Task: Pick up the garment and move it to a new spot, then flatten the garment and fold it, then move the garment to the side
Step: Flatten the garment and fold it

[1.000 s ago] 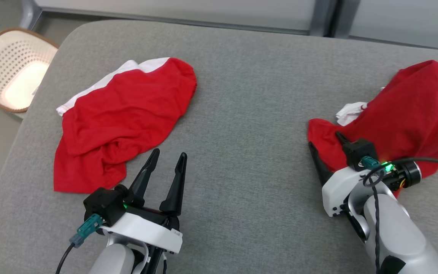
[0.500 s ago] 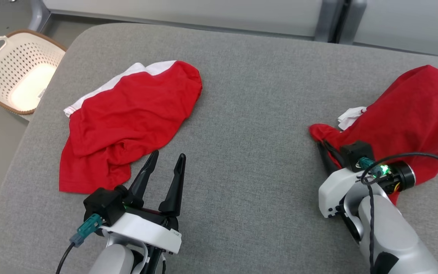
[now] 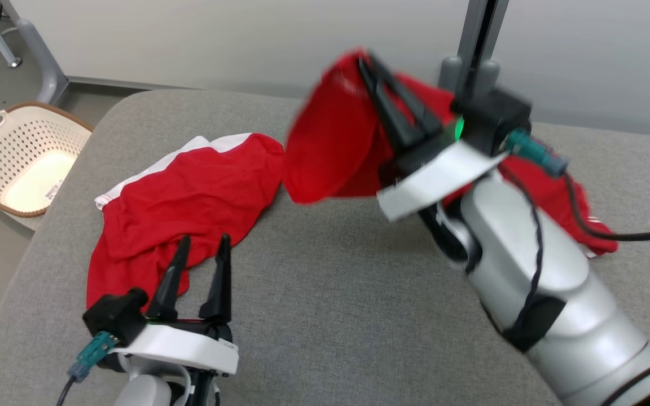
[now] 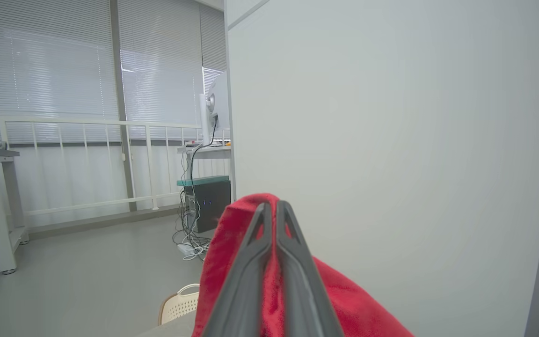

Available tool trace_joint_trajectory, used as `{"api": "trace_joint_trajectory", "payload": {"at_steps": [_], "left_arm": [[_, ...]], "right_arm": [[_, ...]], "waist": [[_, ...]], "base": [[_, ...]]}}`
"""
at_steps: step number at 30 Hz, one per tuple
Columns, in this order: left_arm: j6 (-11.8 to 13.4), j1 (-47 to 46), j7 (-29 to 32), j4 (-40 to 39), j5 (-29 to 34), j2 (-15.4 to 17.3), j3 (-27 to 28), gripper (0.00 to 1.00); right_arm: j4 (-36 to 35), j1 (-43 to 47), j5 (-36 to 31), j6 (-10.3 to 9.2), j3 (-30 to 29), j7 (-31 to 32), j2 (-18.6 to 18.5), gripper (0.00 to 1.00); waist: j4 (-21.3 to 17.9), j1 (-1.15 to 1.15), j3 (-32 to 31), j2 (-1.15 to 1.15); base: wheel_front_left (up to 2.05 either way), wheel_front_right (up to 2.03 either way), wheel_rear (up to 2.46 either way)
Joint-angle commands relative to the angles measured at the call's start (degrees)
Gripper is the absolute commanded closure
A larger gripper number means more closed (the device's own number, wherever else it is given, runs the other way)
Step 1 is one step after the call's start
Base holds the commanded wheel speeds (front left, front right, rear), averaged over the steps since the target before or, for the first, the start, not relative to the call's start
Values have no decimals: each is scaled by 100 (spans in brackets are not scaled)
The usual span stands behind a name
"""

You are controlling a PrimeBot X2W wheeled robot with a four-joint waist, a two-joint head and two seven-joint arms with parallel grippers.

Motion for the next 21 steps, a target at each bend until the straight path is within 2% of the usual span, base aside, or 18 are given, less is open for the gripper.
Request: {"api": "trace_joint_trajectory", "payload": {"at_steps": [1, 4, 5, 9, 13, 21], "left_arm": [[91, 74, -1, -46, -42, 26, 100, 0], [159, 106, -1, -96, -8, 21, 189, 0], [159, 106, -1, -96, -8, 21, 189, 0], [177, 170, -1, -149, 54, 24, 304, 0], [183, 192, -1, -202, 22, 24, 369, 0], [137, 76, -1, -175, 36, 23, 214, 0]], "right_arm": [[-238, -306, 15, -2, -84, -45, -4, 100], [-872, -654, 206, -2, -566, -46, -15, 100], [-872, -654, 206, -2, -566, -46, -15, 100], [-1250, -823, 306, -2, -1270, -38, -7, 100], [-831, -426, 102, -2, -1856, -39, -142, 100], [803, 959, -49, -1, -3267, 29, -1185, 100]], "waist": [[-33, 0, -97, 0], [-71, 0, -161, 0], [-71, 0, -161, 0], [-223, 0, -198, 0], [-465, 0, -164, 0], [-874, 0, 95, 0]], "base": [[0, 0, 0], [0, 0, 0], [0, 0, 0], [0, 0, 0], [0, 0, 0], [0, 0, 0]]}}
